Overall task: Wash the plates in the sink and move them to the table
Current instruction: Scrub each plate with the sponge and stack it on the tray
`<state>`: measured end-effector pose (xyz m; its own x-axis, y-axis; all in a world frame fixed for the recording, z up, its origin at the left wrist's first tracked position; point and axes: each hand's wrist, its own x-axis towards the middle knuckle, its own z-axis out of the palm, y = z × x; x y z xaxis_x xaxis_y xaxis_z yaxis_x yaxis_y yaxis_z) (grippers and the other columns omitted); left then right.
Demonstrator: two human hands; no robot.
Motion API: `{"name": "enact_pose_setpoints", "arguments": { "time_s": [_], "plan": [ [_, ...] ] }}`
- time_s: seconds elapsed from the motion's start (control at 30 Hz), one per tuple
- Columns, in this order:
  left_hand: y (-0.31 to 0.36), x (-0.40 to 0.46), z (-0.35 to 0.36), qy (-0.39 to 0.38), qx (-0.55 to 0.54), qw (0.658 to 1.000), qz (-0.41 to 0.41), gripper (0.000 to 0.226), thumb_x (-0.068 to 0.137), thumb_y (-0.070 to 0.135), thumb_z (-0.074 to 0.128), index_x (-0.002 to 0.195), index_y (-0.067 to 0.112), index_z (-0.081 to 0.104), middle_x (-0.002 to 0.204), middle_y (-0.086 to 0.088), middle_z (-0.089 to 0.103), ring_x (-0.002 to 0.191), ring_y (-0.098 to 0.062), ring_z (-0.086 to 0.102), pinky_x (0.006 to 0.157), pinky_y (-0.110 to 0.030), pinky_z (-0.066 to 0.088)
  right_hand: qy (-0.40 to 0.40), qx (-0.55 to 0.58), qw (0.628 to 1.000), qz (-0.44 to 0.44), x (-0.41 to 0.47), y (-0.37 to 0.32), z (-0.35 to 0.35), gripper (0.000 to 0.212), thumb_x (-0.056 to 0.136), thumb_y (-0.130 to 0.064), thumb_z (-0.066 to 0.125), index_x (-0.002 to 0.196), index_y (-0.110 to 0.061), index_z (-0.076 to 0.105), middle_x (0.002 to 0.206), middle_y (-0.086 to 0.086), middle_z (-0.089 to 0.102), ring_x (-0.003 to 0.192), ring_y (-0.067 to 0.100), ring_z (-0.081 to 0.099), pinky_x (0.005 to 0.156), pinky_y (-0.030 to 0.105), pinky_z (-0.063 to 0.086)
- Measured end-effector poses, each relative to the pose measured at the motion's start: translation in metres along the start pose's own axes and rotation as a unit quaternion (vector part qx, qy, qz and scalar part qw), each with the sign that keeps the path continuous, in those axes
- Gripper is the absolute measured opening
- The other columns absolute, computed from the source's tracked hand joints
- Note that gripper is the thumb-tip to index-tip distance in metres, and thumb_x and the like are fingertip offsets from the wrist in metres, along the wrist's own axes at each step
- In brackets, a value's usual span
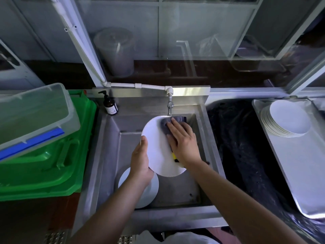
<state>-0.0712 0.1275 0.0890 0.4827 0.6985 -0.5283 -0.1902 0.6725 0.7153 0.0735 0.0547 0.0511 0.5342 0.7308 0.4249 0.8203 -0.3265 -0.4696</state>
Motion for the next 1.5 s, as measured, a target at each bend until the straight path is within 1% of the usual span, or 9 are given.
{"name": "enact_pose_setpoints", "arguments": {
  "time_s": [0.13,0.33,0.47,0.73,0.83,0.97,1.13,1.3,1.5],
  "plan": [
    [0.008,0.004,0.000,0.019,-0.001,0.999,0.042,0.052,0.096,0.054,0.057,0.128,0.015,0.066,0.124,-0.008,0.073,0.115,-0.031,0.069,0.099,-0.055,0.054,0.010,0.012,0.999,0.043,-0.046,0.004,0.004,0.050,0.100,-0.032,0.059,0.146,-0.013,0.053,0.154,0.005,0.047,0.136,0.040,0.045,0.109,0.058,0.038],
    [0.016,0.008,0.008,0.022,-0.021,0.999,0.044,0.045,0.101,0.048,0.055,0.123,0.011,0.067,0.118,-0.012,0.075,0.110,-0.033,0.071,0.096,-0.051,0.056,-0.042,0.041,0.991,-0.120,-0.093,-0.034,-0.002,0.084,0.087,-0.059,0.073,0.147,-0.005,0.049,0.159,0.010,0.040,0.148,0.036,0.033,0.118,0.056,0.033],
    [0.015,0.017,0.001,0.007,-0.056,0.998,0.008,0.075,0.087,0.066,0.064,0.138,0.011,0.059,0.132,-0.017,0.067,0.121,-0.040,0.065,0.105,-0.062,0.048,-0.024,-0.049,0.983,-0.178,-0.083,-0.009,-0.011,0.056,0.096,-0.039,0.069,0.145,-0.018,0.054,0.155,0.004,0.047,0.143,0.034,0.042,0.111,0.050,0.041],
    [0.018,0.029,-0.004,0.104,-0.073,0.982,-0.140,0.041,0.107,0.040,0.049,0.135,0.010,0.053,0.123,-0.018,0.066,0.096,-0.032,0.066,0.077,-0.052,0.056,-0.054,-0.095,0.973,-0.201,-0.045,0.023,-0.035,0.029,0.090,-0.017,0.061,0.118,-0.016,0.070,0.117,0.001,0.068,0.106,0.035,0.061,0.077,0.046,0.052],
    [0.013,0.037,-0.015,0.071,0.108,0.983,-0.130,0.051,0.107,0.033,0.048,0.154,0.017,0.037,0.133,-0.014,0.059,0.104,-0.032,0.065,0.075,-0.044,0.058,-0.068,-0.104,0.969,-0.214,-0.033,0.024,-0.042,0.028,0.088,-0.014,0.069,0.116,-0.019,0.070,0.112,-0.002,0.069,0.101,0.032,0.062,0.074,0.043,0.052],
    [0.018,0.042,-0.035,-0.129,0.524,0.831,0.139,0.080,0.091,0.069,0.048,0.159,0.034,0.024,0.161,0.019,0.024,0.154,-0.008,0.024,0.124,-0.029,0.020,-0.107,-0.117,0.956,-0.247,-0.013,0.029,-0.054,0.030,0.085,-0.015,0.068,0.113,-0.023,0.070,0.108,-0.004,0.069,0.099,0.030,0.062,0.076,0.043,0.054],
    [0.029,0.027,-0.014,-0.367,0.689,0.601,0.171,0.066,0.088,0.046,0.066,0.147,0.031,0.039,0.128,0.011,0.056,0.113,-0.010,0.054,0.084,-0.011,0.037,-0.164,-0.130,0.929,-0.307,0.012,0.022,-0.067,0.033,0.096,-0.036,0.046,0.112,-0.022,0.071,0.103,-0.003,0.070,0.092,0.029,0.063,0.075,0.041,0.056],
    [0.027,0.024,-0.001,-0.311,0.684,0.641,0.157,0.033,0.106,0.032,0.050,0.139,0.026,0.052,0.092,0.007,0.061,0.081,-0.016,0.059,0.064,-0.019,0.036,-0.205,-0.100,0.944,-0.238,0.030,0.024,-0.070,0.038,0.086,-0.029,0.073,0.122,-0.026,0.064,0.118,-0.005,0.067,0.105,0.028,0.059,0.086,0.045,0.054],
    [0.012,0.019,-0.008,-0.231,0.393,0.889,-0.052,0.036,0.088,0.043,0.065,0.119,0.026,0.071,0.117,-0.004,0.075,0.116,-0.033,0.067,0.105,-0.050,0.048,-0.149,0.066,0.985,0.060,0.037,0.023,-0.074,0.052,0.083,-0.026,0.081,0.131,-0.025,0.061,0.121,-0.005,0.064,0.113,0.020,0.058,0.099,0.034,0.047]
  ]
}}
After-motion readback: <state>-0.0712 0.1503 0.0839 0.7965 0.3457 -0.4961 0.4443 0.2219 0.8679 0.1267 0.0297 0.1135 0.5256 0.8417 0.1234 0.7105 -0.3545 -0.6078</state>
